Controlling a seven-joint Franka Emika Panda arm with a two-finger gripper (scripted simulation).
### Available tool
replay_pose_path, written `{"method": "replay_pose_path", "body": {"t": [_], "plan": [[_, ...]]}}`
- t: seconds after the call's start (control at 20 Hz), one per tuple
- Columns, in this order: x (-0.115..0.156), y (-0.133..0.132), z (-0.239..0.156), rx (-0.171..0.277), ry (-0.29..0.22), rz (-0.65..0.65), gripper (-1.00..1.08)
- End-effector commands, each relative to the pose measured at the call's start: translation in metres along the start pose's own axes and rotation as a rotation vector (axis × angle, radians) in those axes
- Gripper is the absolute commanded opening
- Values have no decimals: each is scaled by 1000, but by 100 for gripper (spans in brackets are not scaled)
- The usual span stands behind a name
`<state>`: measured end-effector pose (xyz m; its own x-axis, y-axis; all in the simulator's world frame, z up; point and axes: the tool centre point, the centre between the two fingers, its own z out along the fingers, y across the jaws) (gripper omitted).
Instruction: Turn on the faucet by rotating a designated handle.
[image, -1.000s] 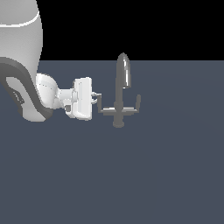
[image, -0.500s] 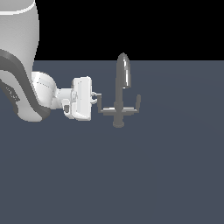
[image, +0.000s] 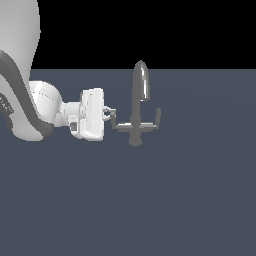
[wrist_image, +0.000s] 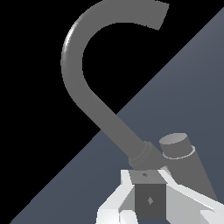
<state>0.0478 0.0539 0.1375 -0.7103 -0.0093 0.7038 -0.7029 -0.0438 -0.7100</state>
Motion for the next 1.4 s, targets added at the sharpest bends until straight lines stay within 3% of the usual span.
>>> {"method": "replay_pose_path", "body": {"t": [0.0,0.8,0.9,1.35], "plan": [[12,-1,0,-3,9,5,-100],[29,44,0,-2,9,5,-100],[27,30,0,-3,1,27,-100],[8,94,-1,-3,9,5,-100]]}}
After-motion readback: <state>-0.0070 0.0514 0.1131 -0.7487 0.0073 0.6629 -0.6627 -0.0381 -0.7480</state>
